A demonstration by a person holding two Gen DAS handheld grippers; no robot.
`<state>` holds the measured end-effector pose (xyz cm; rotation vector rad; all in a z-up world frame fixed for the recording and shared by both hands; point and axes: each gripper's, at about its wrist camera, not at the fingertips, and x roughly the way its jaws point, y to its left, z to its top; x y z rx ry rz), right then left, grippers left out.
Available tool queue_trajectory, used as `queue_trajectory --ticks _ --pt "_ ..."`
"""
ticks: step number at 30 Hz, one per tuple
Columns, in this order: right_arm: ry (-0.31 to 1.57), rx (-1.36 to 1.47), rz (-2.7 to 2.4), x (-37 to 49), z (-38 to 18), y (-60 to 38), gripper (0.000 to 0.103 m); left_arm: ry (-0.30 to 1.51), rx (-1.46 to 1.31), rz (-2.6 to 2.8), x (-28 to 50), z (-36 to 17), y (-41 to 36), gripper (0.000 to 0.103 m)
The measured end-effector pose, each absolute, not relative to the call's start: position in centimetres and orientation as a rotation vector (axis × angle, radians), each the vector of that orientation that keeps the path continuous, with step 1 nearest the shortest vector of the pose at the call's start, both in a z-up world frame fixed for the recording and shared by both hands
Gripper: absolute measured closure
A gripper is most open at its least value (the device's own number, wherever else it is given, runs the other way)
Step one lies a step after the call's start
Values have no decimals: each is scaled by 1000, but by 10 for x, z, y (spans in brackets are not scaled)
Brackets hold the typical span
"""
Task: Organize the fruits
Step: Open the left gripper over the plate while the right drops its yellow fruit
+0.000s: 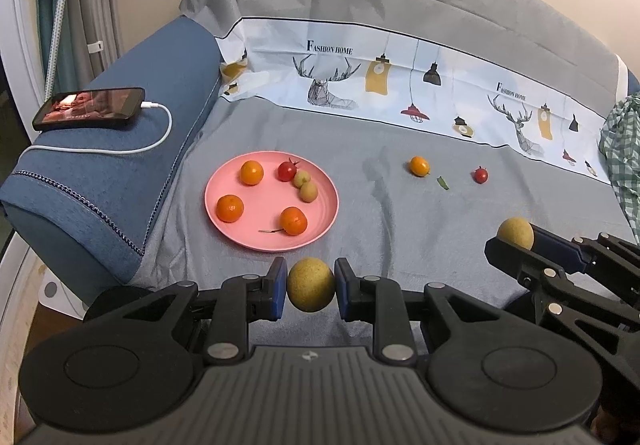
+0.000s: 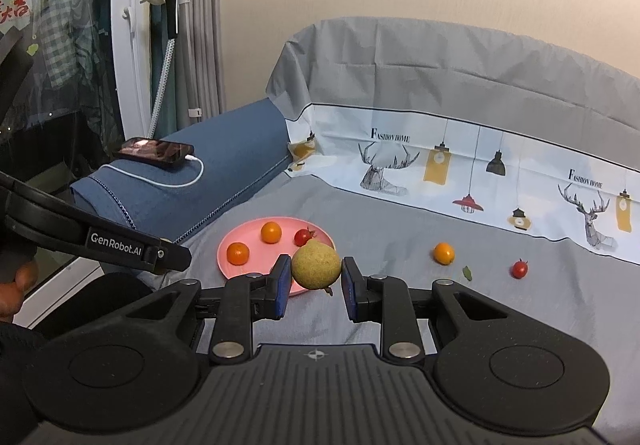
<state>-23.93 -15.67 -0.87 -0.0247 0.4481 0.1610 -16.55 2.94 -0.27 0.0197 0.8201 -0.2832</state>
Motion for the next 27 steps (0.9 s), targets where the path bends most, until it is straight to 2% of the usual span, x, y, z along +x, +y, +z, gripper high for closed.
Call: queue_trajectory --ticks 13,27 --pt "488 -48 144 -207 -19 -154 75 875 3 -249 -127 -18 39 75" --pt "555 -52 184 -118 -47 -136 75 910 -5 -164 -33 -40 45 75"
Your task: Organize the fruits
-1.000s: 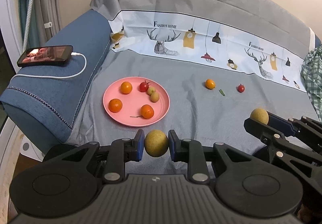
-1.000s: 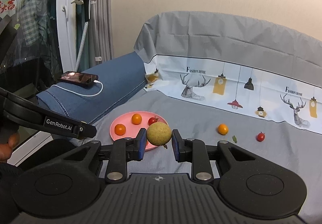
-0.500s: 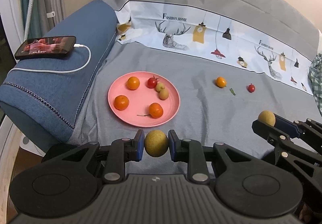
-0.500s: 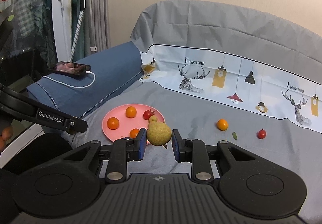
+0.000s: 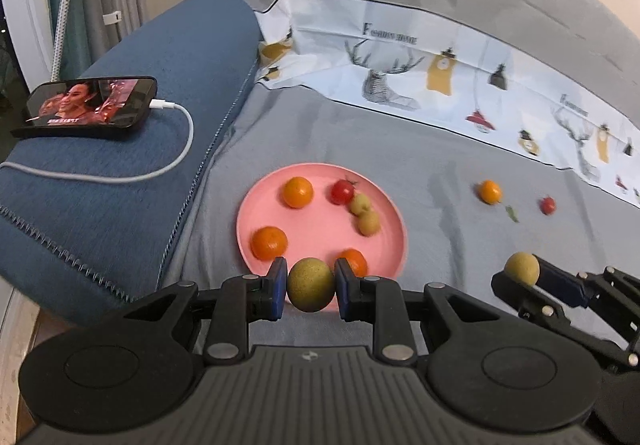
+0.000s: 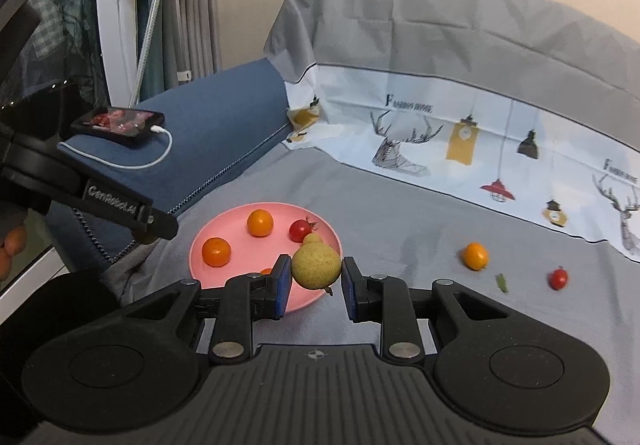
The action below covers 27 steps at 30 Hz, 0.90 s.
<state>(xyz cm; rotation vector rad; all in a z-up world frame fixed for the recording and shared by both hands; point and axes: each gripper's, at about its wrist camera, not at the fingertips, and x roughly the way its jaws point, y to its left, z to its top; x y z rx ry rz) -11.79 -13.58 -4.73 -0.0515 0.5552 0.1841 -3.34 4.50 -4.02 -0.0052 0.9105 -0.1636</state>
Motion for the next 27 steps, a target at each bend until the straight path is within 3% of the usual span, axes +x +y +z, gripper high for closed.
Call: queue_trajectory --ticks 21,22,23,24,25,27 --pt "698 -135 266 8 -122 -94 75 1039 56 -97 80 -130 39 74" --pt "692 -141 262 10 -123 -93 75 1033 58 -101 81 -131 39 64" --pt "681 -150 260 12 -124 -92 74 1023 59 -111 81 -130 39 39" --pt "669 -159 265 13 -123 -91 67 1010 59 -115 80 -128 39 23" --pt "661 -168 276 13 -122 -89 54 985 58 -103 77 -123 40 0" --pt "641 -182 286 11 -119 -88 38 927 56 -86 69 -115 42 0"
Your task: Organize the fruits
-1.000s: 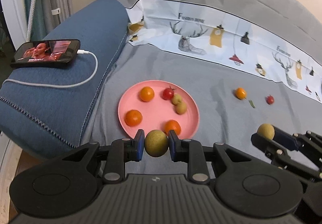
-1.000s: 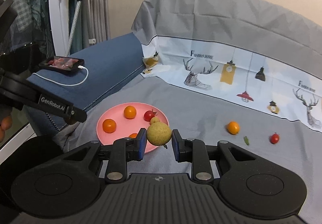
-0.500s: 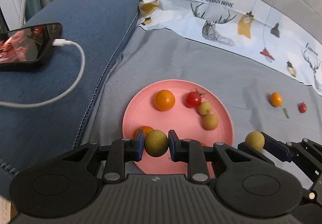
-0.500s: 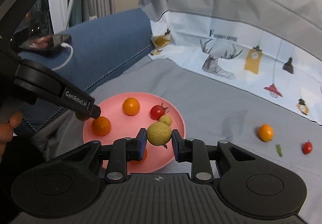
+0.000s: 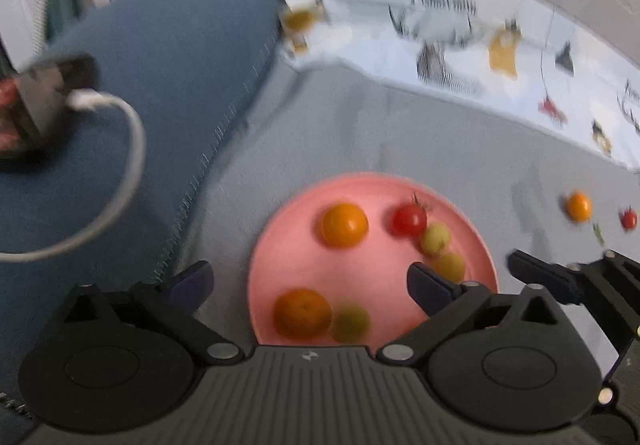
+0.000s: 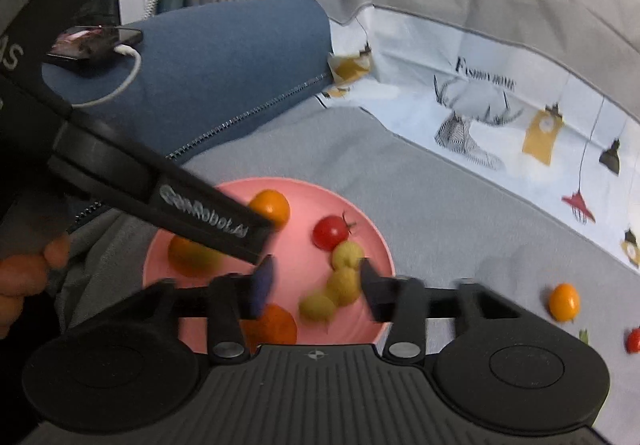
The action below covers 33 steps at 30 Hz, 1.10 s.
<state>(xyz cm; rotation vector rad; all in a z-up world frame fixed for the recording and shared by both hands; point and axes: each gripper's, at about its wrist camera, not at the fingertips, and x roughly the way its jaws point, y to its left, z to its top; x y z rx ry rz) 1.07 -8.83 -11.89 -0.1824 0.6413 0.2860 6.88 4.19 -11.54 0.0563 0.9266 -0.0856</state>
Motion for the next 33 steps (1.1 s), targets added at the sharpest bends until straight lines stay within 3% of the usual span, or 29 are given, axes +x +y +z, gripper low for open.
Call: queue_trajectory --ticks 4,10,16,33 --pt "642 -192 285 -6 -112 -91 25 948 106 -106 54 -110 39 0" --pt "710 -122 242 -48 -101 -104 15 996 82 -111 9 -99 46 0" --pt "723 -26 202 -90 -80 -116 13 976 73 -105 -37 -73 49 0" --pt "542 -24 149 -182 -26 -129 7 818 73 -48 -128 -16 49 0"
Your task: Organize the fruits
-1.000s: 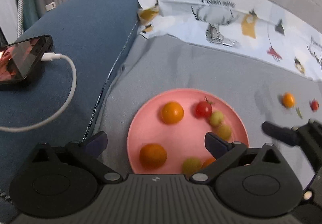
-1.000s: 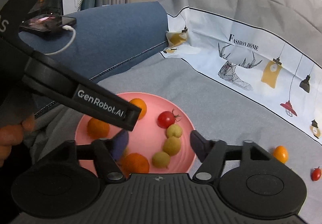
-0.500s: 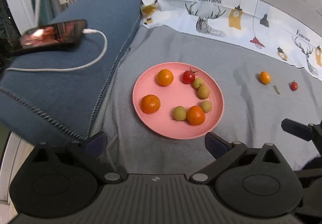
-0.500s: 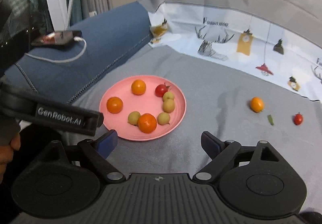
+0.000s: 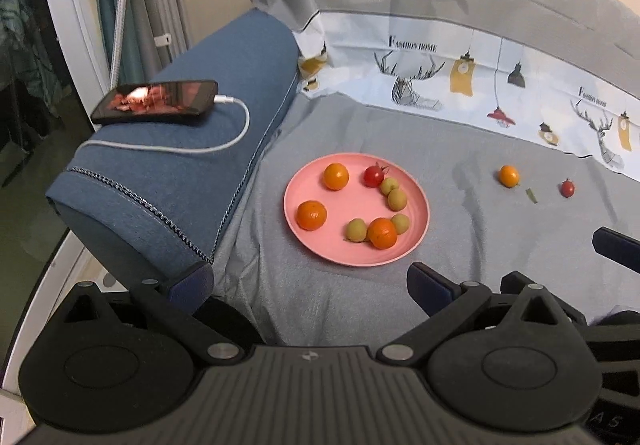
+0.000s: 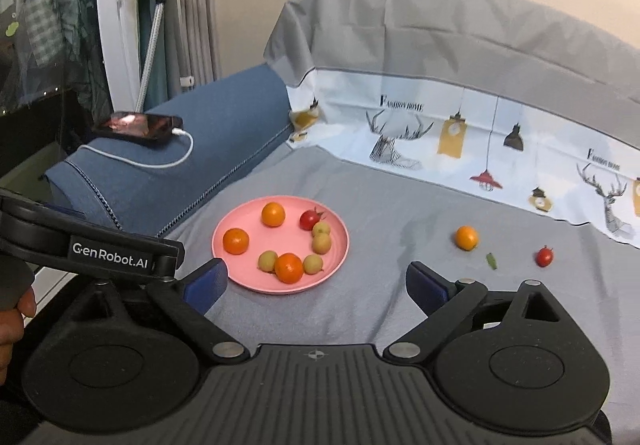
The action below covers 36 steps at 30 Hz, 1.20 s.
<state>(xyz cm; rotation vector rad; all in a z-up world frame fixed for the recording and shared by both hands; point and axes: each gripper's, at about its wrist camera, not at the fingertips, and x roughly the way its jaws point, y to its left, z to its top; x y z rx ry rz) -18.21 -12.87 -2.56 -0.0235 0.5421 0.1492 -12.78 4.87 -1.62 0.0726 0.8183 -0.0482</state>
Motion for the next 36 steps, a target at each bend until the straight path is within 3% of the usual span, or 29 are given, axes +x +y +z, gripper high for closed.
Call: queue_trajectory --ticks 36 --pt "438 -1 141 -226 -9 -136 4 717 64 -40 -168 9 53 0"
